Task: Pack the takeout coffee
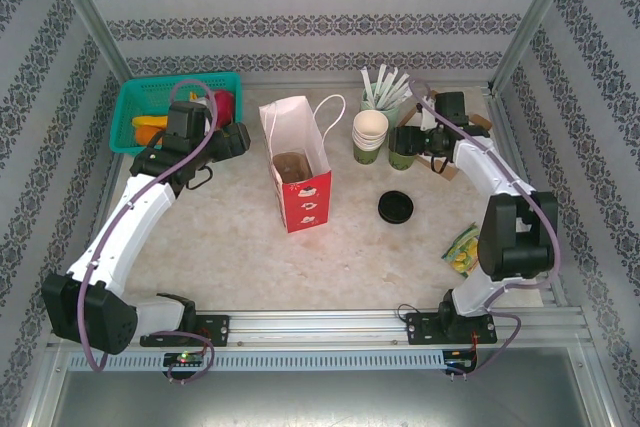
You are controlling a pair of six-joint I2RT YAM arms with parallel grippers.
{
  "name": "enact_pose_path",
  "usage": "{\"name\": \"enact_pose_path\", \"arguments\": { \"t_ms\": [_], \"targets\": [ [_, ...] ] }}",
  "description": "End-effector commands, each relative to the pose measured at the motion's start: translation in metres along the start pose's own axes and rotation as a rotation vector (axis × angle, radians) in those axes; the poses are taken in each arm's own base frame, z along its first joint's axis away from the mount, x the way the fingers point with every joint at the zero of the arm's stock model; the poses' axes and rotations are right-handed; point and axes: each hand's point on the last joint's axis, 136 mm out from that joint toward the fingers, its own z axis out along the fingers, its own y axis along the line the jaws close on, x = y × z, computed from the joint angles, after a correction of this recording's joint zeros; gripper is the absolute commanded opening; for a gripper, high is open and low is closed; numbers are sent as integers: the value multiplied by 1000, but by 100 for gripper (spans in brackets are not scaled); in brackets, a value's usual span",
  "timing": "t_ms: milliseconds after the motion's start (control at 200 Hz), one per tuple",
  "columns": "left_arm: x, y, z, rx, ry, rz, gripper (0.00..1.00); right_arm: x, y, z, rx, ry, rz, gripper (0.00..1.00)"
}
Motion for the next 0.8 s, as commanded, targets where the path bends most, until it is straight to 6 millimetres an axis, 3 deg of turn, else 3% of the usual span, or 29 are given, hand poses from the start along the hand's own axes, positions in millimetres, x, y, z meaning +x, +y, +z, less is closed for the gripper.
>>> {"name": "enact_pose_path", "arguments": {
  "t_ms": [0,430,794],
  "targets": [
    [-11,2,-4,-22,-16,-2,100,-8,-3,4,-2,2,-26,98],
    [-6,8,6,-61,11,-29,100,-6,-10,22,20,43,-46,98],
    [-10,9,-2,-35,-62,-15,100,-5,-8,32,-8,68,-42,98]
  ]
}}
